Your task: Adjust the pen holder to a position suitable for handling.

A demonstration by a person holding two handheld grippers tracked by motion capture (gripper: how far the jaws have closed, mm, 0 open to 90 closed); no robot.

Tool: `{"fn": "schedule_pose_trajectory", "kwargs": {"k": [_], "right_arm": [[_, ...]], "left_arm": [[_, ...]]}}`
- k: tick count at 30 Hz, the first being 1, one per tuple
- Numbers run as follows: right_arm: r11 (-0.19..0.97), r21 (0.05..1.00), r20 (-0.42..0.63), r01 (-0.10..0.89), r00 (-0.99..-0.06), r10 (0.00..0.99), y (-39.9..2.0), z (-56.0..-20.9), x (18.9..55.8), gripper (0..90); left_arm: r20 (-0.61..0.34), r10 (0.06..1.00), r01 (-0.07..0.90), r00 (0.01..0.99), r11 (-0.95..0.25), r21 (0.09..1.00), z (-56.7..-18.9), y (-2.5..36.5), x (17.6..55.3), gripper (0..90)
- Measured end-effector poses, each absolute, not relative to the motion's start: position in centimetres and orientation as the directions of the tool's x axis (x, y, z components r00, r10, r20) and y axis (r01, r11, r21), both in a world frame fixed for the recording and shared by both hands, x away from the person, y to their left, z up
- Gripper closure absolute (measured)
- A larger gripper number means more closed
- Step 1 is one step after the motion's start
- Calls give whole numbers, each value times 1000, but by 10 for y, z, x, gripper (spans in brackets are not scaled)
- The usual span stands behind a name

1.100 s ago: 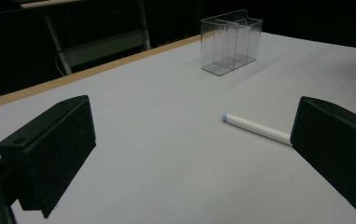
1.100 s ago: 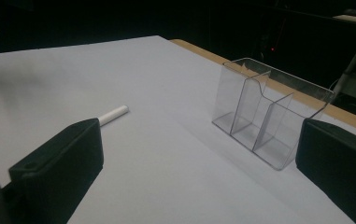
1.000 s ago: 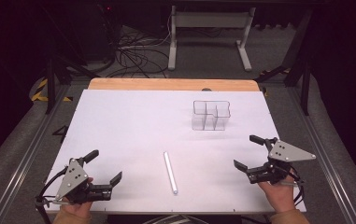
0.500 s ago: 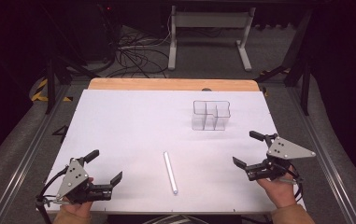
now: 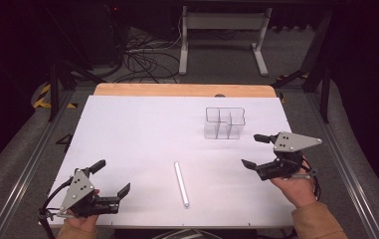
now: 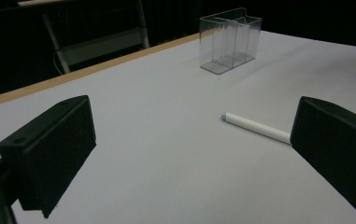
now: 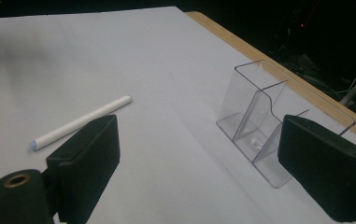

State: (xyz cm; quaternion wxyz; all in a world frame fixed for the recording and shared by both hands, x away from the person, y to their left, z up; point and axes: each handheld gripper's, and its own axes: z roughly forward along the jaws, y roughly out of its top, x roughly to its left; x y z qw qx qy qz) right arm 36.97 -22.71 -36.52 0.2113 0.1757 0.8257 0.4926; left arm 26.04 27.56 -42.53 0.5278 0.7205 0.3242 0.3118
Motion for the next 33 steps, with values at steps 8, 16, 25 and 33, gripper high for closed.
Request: {"fn": "schedule_pose_trajectory", "kwargs": {"k": [8, 16, 25, 33], "right_arm": [[451, 890, -181, 70, -854, 488, -223, -353, 383, 135], [476, 877, -196, 63, -858, 475, -214, -348, 395, 135], [491, 869, -211, 56, -857, 471, -206, -342, 413, 135], [532, 847, -263, 14, -858, 442, -198, -337, 417, 165]], "left_arm": [[108, 796, 139, 596, -235, 962, -425, 275, 260, 10], [106, 795, 142, 597, -235, 962, -425, 275, 261, 11], [106, 796, 142, 597, -235, 962, -425, 276, 262, 12], [103, 795, 146, 598, -235, 961, -425, 275, 262, 11]]}}
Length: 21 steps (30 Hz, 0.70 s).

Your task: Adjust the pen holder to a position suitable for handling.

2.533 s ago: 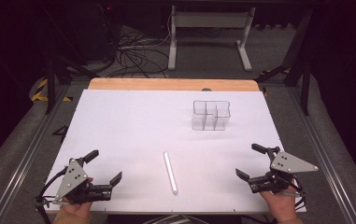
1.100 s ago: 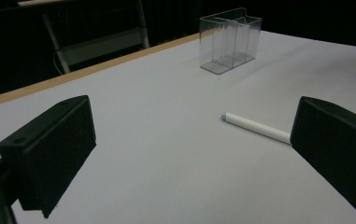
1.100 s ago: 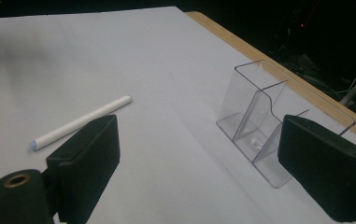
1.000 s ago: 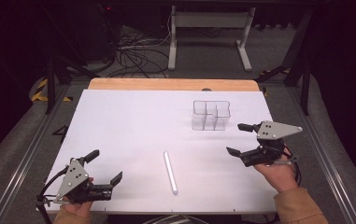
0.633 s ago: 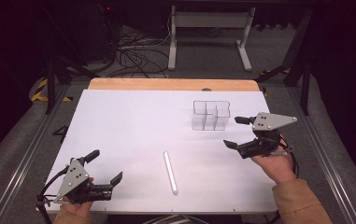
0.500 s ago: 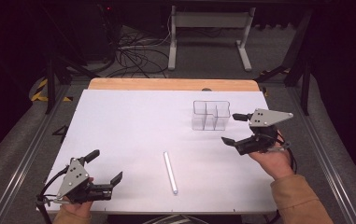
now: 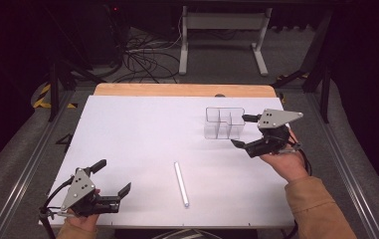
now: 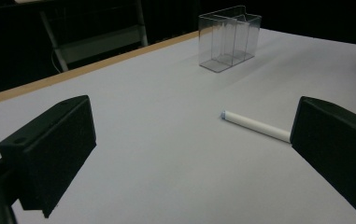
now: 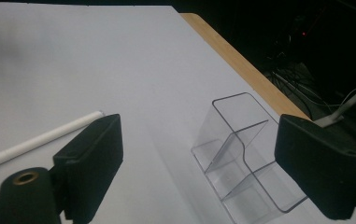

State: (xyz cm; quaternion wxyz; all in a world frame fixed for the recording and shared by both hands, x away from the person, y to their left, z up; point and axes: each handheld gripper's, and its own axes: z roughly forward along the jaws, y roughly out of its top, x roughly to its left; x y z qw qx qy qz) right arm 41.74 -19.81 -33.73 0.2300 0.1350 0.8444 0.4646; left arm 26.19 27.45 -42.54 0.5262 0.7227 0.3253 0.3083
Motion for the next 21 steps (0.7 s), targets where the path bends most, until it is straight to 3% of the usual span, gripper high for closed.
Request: {"fn": "schedule_pose_trajectory", "kwargs": {"k": [8, 21], "right_arm": [[603, 797, -306, 9, -856, 417, -194, -333, 431, 259], [710, 702, -311, 57, -873, 377, -174, -338, 469, 305]], "left_arm": [[102, 794, 150, 600, -236, 960, -426, 275, 263, 12], [101, 795, 153, 598, -237, 959, -426, 277, 262, 12]]}}
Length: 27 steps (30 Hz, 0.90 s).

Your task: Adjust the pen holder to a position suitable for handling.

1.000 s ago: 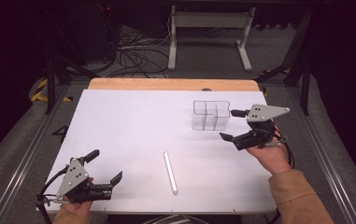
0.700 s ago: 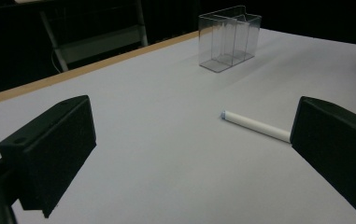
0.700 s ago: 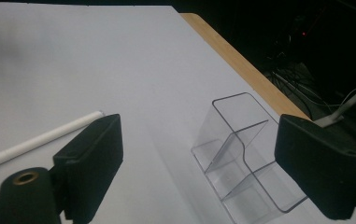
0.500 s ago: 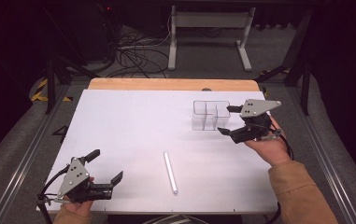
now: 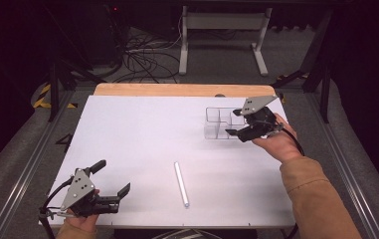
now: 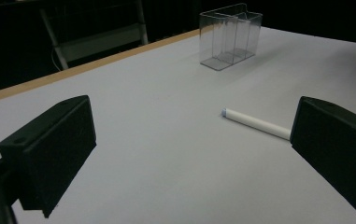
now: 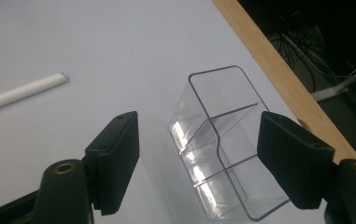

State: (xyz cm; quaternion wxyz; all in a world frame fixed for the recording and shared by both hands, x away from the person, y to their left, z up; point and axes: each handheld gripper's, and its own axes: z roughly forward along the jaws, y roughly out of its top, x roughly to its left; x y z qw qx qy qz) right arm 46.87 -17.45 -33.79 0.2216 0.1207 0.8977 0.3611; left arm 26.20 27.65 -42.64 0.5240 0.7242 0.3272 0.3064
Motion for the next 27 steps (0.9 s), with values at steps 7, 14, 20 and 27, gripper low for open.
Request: {"fn": "schedule_pose_trajectory", "kwargs": {"k": [7, 14, 20, 27], "right_arm": [[741, 667, -308, 79, -876, 371, -166, -344, 484, 341], [779, 620, -309, 96, -882, 355, -162, -355, 498, 379], [790, 602, -293, 113, -889, 351, -158, -364, 508, 413], [816, 565, -288, 124, -897, 336, -156, -374, 518, 460]], "left_arm": [[100, 794, 153, 599, -236, 960, -426, 277, 262, 12], [100, 794, 153, 600, -236, 960, -427, 277, 263, 12], [101, 793, 151, 601, -236, 960, -427, 277, 263, 12], [98, 792, 153, 602, -235, 960, -427, 277, 264, 12]]}}
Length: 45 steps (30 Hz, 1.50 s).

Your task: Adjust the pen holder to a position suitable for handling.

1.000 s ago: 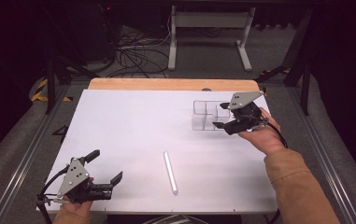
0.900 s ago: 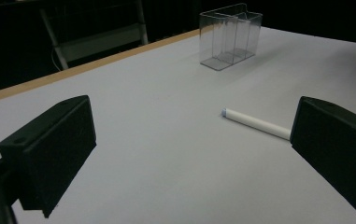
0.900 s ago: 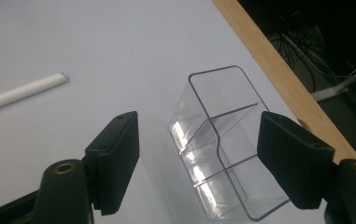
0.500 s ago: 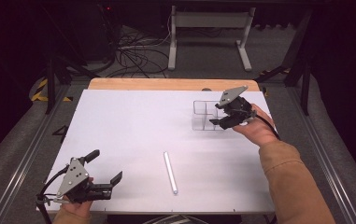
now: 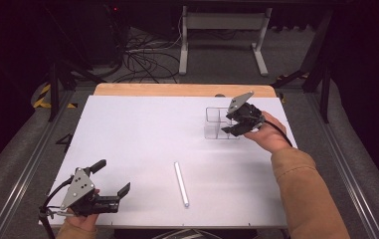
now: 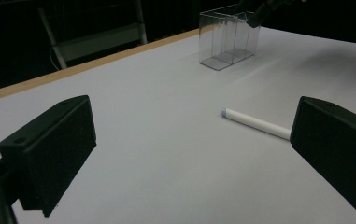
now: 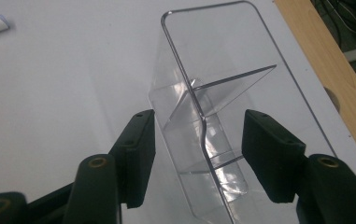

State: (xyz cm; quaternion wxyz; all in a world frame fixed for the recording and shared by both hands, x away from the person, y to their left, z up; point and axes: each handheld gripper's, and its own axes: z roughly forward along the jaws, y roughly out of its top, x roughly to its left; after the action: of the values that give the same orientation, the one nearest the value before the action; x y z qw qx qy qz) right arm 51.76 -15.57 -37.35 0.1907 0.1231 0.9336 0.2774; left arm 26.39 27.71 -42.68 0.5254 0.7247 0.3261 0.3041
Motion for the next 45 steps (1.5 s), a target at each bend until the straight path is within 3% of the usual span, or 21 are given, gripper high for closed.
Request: {"fn": "schedule_pose_trajectory", "kwargs": {"k": [23, 45], "right_arm": [[873, 469, -292, 135, -909, 298, -135, -398, 528, 642], [893, 446, -314, 52, -926, 211, -135, -391, 517, 863]], "left_arm": [[96, 793, 153, 602, -233, 960, -427, 278, 264, 12], [96, 792, 153, 603, -233, 960, -427, 277, 264, 12]]}}
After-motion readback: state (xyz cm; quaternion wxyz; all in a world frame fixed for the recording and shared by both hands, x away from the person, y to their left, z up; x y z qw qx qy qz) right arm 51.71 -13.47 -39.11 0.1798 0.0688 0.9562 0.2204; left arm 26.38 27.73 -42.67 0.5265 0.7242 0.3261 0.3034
